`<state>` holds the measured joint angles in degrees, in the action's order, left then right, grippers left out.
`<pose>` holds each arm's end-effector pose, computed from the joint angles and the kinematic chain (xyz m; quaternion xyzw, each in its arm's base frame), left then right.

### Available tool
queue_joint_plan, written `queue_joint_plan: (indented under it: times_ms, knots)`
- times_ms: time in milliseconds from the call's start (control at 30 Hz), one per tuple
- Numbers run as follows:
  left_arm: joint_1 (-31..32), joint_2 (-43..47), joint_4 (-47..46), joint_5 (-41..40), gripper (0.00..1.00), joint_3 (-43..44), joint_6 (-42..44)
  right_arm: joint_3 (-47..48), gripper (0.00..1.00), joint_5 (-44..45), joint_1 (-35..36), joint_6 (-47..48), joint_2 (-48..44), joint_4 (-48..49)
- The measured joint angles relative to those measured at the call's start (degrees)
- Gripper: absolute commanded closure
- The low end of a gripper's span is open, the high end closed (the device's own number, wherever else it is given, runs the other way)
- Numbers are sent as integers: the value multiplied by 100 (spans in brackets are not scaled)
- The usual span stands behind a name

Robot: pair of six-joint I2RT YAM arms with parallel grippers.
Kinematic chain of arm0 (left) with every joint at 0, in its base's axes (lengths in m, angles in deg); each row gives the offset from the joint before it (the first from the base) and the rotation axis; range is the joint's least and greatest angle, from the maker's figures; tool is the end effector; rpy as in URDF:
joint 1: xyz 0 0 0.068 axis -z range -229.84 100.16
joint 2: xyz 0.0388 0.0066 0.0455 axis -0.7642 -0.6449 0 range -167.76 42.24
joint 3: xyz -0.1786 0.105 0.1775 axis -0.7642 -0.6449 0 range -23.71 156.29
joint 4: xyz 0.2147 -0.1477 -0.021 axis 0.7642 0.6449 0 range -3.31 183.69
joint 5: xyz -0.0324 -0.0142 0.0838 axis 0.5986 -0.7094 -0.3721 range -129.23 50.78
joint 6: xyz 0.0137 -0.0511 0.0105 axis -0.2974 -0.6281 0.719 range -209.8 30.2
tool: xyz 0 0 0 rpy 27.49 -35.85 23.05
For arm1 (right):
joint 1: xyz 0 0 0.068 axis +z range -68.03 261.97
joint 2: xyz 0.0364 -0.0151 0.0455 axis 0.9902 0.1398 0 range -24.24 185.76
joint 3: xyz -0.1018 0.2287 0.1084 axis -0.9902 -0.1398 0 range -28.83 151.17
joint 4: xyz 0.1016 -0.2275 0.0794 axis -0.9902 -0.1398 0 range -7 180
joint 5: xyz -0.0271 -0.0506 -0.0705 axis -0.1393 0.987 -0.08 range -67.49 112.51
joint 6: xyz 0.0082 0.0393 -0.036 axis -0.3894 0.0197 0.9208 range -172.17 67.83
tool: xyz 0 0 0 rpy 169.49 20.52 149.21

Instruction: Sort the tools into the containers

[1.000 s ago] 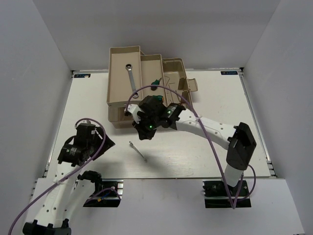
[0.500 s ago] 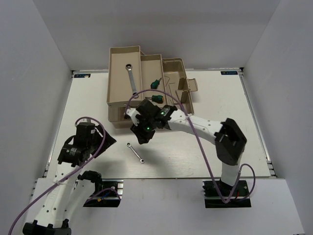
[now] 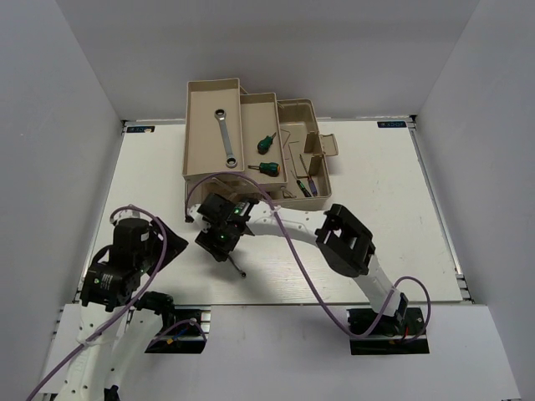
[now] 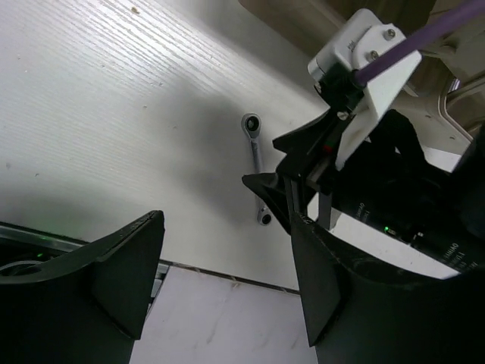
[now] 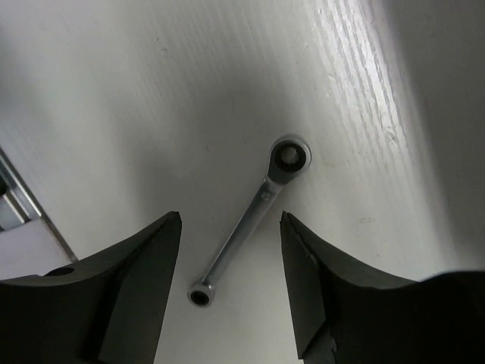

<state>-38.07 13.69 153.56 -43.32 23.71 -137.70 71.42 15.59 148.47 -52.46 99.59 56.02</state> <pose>0.0727 -0.0125 0.2943 -0.3015 0.8831 -0.1493 0.3272 0.1851 0.4366 0.1975 -0.5376 0.7936 0.2019 0.2009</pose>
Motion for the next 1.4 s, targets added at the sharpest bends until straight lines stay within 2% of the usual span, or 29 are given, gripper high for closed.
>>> queue_joint_plan:
  times_ms: [267,500,800,1067,1400]
  knots:
    - [2,0,256,-116,22,76,0,221,39,636,37,-127,433,136]
    - [2,-37,326,-127,22,79,0,256,45,935,35,-188,562,341]
    - [2,-144,343,-140,22,175,9,297,51,1008,33,-282,597,400]
    - [2,-219,348,-184,22,254,46,289,62,992,28,-352,597,402]
    - [2,-221,380,-273,22,313,48,181,62,1213,120,-337,584,566]
